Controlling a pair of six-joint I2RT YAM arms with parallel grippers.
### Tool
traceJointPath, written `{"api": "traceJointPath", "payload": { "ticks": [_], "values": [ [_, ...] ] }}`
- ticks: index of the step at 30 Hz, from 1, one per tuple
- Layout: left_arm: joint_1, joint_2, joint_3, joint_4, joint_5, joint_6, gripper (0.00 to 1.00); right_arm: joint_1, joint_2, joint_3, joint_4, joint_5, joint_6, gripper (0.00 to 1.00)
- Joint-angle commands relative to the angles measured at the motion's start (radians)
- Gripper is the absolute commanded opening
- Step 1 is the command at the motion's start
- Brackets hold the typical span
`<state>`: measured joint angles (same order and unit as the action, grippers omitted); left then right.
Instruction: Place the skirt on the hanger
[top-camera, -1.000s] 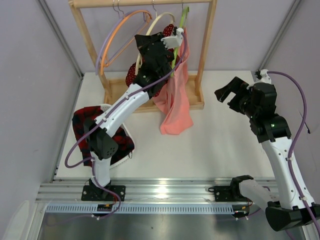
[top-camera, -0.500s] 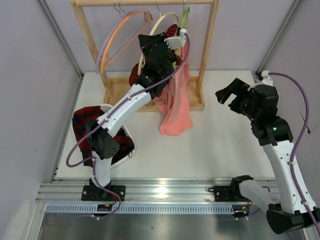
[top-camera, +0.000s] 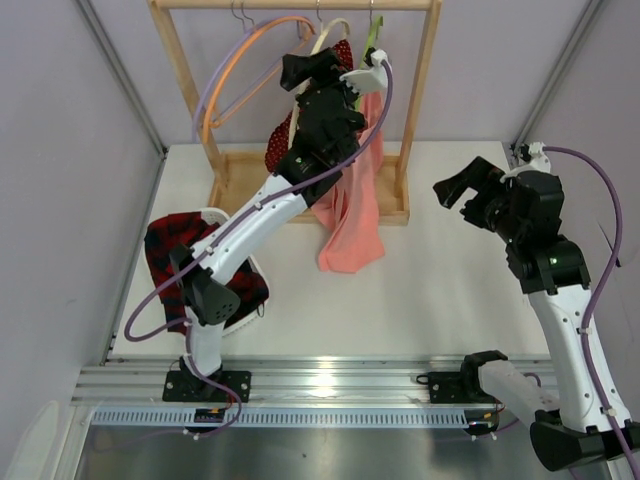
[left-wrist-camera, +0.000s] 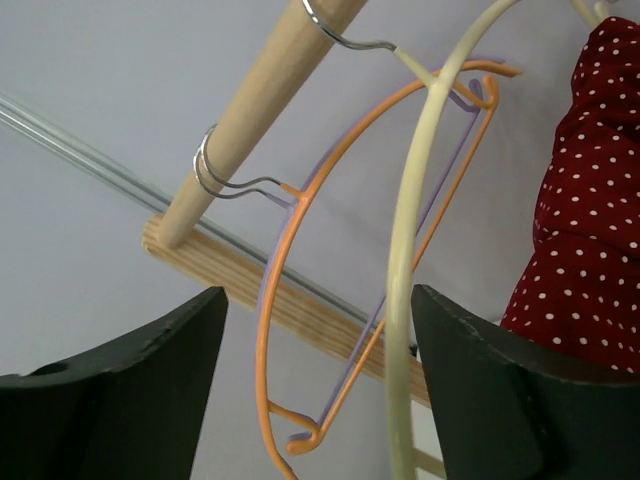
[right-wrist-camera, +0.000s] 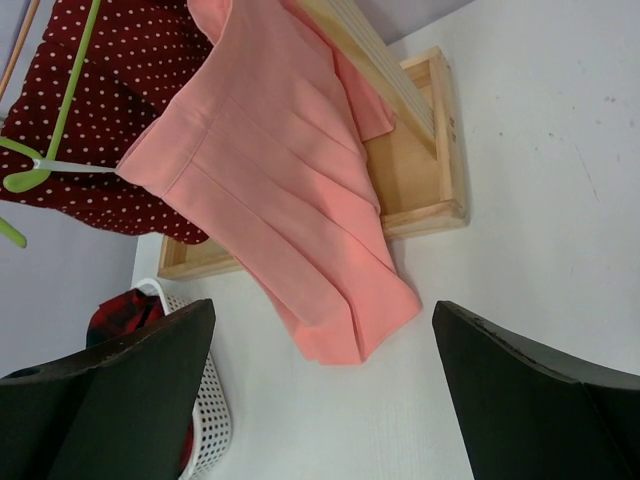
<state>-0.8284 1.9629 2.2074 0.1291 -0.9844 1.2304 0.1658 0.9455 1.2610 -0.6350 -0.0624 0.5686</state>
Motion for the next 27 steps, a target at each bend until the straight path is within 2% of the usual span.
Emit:
{"api": "traceJointPath", "payload": {
  "ticks": [1, 2, 4, 6, 7, 8, 10, 12, 15, 16, 19, 20, 23, 27],
  "values": [
    [-0.014, -0.087, 0.054, -0.092, 0.019, -0.156, 0.86, -0.011, -0.028, 0.006, -0.003, -0.045, 0.011, 0.99],
    [-0.023, -0.108, 0.058, -0.118, 0.026, -0.186, 0.93, -0.014, -0.034, 0.005, -0.002, -0.047, 0.013, 0.99],
    [-0.034, -0.134, 0.058, -0.221, 0.058, -0.292, 0.98, -0.015, -0.042, 0.002, -0.005, -0.05, 0.019, 0.99],
    [-0.049, -0.18, 0.067, -0.296, 0.114, -0.389, 1.0, -0.018, -0.053, -0.002, -0.006, -0.051, 0.027, 0.99],
    [-0.051, -0.2, 0.071, -0.336, 0.145, -0.514, 1.0, -0.018, -0.059, -0.006, -0.005, -0.051, 0.03, 0.99],
    [-0.048, -0.241, 0.074, -0.411, 0.18, -0.578, 1.0, -0.018, -0.063, -0.005, -0.008, -0.053, 0.033, 0.99],
    [-0.041, -0.288, 0.066, -0.465, 0.306, -0.743, 0.99, -0.019, -0.073, -0.005, -0.011, -0.056, 0.036, 0.99],
    [-0.02, -0.343, 0.055, -0.496, 0.384, -0.83, 1.0, -0.018, -0.083, 0.001, -0.012, -0.056, 0.039, 0.99],
    [0.069, -0.372, 0.075, -0.554, 0.539, -1.021, 1.0, -0.018, -0.1, 0.006, -0.018, -0.053, 0.037, 0.99],
    [0.139, -0.377, 0.078, -0.572, 0.625, -1.128, 0.99, -0.018, -0.102, 0.006, -0.02, -0.053, 0.037, 0.99],
    [0.259, -0.372, 0.074, -0.608, 0.758, -1.273, 1.0, -0.018, -0.112, 0.008, -0.028, -0.05, 0.04, 0.99],
    [0.276, -0.369, 0.074, -0.606, 0.838, -1.292, 0.99, -0.018, -0.114, 0.008, -0.029, -0.048, 0.04, 0.99],
    [0.308, -0.358, 0.071, -0.588, 0.956, -1.321, 0.99, -0.018, -0.119, 0.008, -0.038, -0.043, 0.05, 0.99],
    [0.311, -0.345, 0.077, -0.565, 1.039, -1.315, 0.99, -0.018, -0.125, 0.006, -0.043, -0.036, 0.059, 0.99]
  ]
}}
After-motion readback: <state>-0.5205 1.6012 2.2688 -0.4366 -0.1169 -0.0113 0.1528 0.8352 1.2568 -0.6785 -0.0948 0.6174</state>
